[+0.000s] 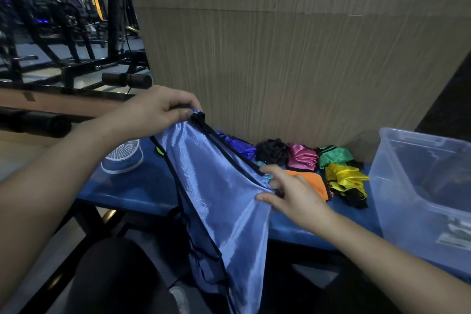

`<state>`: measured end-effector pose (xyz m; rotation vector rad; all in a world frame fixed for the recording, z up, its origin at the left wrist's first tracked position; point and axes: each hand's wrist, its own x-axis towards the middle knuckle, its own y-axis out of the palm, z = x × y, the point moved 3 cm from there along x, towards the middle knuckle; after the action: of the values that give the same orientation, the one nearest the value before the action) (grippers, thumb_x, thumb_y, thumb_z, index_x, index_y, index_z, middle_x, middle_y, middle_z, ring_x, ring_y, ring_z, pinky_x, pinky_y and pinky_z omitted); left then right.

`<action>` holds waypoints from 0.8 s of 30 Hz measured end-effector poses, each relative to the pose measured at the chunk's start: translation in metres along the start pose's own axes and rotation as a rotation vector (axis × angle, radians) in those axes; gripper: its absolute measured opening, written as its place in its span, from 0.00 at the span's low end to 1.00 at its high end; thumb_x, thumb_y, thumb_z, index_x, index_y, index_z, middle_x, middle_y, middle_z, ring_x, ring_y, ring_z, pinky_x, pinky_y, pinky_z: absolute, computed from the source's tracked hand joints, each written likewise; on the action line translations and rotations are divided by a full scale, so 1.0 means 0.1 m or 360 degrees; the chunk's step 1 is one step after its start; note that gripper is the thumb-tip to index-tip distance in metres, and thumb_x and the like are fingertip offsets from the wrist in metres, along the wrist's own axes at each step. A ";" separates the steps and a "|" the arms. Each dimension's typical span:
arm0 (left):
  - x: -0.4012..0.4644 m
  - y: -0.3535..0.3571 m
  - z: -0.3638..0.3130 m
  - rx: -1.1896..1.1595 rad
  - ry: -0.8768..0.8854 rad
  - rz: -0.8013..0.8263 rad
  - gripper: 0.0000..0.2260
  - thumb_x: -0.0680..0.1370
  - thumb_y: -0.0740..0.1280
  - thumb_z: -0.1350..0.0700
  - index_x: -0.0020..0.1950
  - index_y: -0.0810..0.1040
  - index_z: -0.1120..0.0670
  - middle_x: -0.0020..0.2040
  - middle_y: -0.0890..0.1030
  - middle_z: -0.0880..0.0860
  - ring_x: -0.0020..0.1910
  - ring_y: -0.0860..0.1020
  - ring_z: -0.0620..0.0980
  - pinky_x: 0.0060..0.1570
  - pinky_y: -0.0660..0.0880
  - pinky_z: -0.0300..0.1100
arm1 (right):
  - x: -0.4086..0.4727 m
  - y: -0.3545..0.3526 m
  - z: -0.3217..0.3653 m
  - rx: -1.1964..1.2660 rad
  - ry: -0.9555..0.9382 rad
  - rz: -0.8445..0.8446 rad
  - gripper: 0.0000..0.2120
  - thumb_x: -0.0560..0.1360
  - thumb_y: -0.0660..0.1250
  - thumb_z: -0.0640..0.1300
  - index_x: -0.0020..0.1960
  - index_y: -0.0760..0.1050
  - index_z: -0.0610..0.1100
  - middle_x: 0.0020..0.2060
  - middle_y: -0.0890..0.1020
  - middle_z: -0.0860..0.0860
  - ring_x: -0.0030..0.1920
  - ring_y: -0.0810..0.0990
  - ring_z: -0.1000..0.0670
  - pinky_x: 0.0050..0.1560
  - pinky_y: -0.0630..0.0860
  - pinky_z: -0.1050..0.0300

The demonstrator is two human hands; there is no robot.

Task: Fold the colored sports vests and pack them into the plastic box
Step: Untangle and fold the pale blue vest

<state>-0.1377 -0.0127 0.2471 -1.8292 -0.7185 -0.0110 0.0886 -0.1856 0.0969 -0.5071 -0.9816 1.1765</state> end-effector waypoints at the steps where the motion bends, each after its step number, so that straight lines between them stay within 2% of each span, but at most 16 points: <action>1: 0.00 0.01 -0.01 0.0032 0.0022 0.0017 0.09 0.80 0.67 0.61 0.48 0.82 0.47 0.42 0.82 0.37 0.45 0.79 0.35 0.42 0.68 0.25 | 0.01 0.00 -0.01 -0.0077 0.0012 0.0003 0.22 0.75 0.74 0.51 0.65 0.74 0.46 0.38 0.80 0.50 0.38 0.76 0.52 0.38 0.67 0.60; 3: 0.01 0.06 -0.04 0.0087 0.0066 0.0059 0.10 0.80 0.67 0.60 0.47 0.81 0.45 0.42 0.81 0.35 0.45 0.79 0.36 0.42 0.68 0.26 | 0.04 -0.01 0.00 -0.0229 -0.0064 0.0055 0.19 0.74 0.75 0.52 0.59 0.76 0.46 0.42 0.79 0.53 0.38 0.73 0.55 0.40 0.66 0.61; 6: 0.01 0.11 -0.04 0.0099 0.0064 0.0094 0.11 0.80 0.68 0.57 0.45 0.79 0.40 0.42 0.81 0.35 0.46 0.78 0.36 0.45 0.71 0.32 | 0.04 0.00 0.01 -0.0404 -0.0291 0.0207 0.13 0.75 0.73 0.54 0.49 0.73 0.48 0.46 0.72 0.56 0.42 0.75 0.50 0.41 0.72 0.52; 8: 0.00 0.14 -0.02 0.0093 0.0068 0.0098 0.13 0.80 0.69 0.57 0.43 0.78 0.37 0.43 0.82 0.38 0.46 0.79 0.38 0.46 0.72 0.34 | 0.02 -0.01 0.01 -0.0393 -0.0323 0.0290 0.12 0.76 0.71 0.55 0.46 0.71 0.50 0.50 0.69 0.54 0.42 0.74 0.50 0.42 0.74 0.51; 10: -0.02 0.15 -0.03 0.0058 0.0088 0.0067 0.13 0.80 0.69 0.57 0.43 0.78 0.37 0.42 0.82 0.39 0.45 0.80 0.39 0.45 0.72 0.31 | 0.01 -0.01 0.02 -0.0255 -0.0302 0.0379 0.11 0.77 0.68 0.57 0.45 0.70 0.52 0.50 0.68 0.54 0.44 0.74 0.51 0.45 0.74 0.49; 12: -0.04 0.17 -0.06 0.0028 0.0108 0.0044 0.11 0.80 0.69 0.58 0.44 0.79 0.40 0.41 0.83 0.41 0.45 0.80 0.40 0.44 0.71 0.30 | 0.02 0.03 0.02 -0.0219 -0.0264 0.0480 0.13 0.78 0.64 0.59 0.42 0.67 0.53 0.45 0.70 0.53 0.43 0.73 0.51 0.46 0.74 0.46; 16: -0.01 0.25 -0.13 0.0137 0.0167 0.0111 0.06 0.80 0.68 0.57 0.47 0.81 0.47 0.41 0.83 0.43 0.44 0.80 0.43 0.45 0.74 0.38 | 0.01 0.13 0.09 -0.0302 -0.0254 0.0682 0.18 0.81 0.62 0.57 0.39 0.62 0.48 0.32 0.71 0.50 0.35 0.71 0.49 0.40 0.73 0.44; 18: -0.01 0.25 -0.11 0.0187 0.0140 0.0121 0.05 0.81 0.67 0.56 0.48 0.79 0.47 0.40 0.82 0.44 0.42 0.79 0.43 0.45 0.74 0.40 | 0.00 0.11 0.11 -0.0298 -0.0215 0.0623 0.17 0.81 0.63 0.57 0.39 0.62 0.50 0.30 0.73 0.51 0.34 0.71 0.51 0.38 0.72 0.47; 21: -0.04 0.22 0.00 0.0161 0.0042 0.0061 0.03 0.82 0.65 0.57 0.52 0.75 0.48 0.39 0.80 0.45 0.40 0.77 0.45 0.44 0.73 0.45 | 0.01 -0.01 0.10 -0.0143 -0.0140 0.0315 0.16 0.79 0.68 0.53 0.39 0.63 0.54 0.28 0.72 0.53 0.31 0.71 0.56 0.34 0.66 0.57; 24: -0.08 0.22 0.06 0.0080 -0.0008 -0.0054 0.08 0.82 0.64 0.59 0.52 0.67 0.48 0.33 0.75 0.50 0.34 0.72 0.46 0.34 0.67 0.38 | 0.04 -0.16 0.12 -0.0023 -0.0062 0.0038 0.18 0.77 0.71 0.47 0.37 0.63 0.51 0.27 0.72 0.48 0.30 0.66 0.56 0.32 0.62 0.64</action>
<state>-0.1360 -0.0155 0.2232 -1.7694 -0.7467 -0.0103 0.0875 -0.1889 0.1167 -0.5101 -1.0206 1.2056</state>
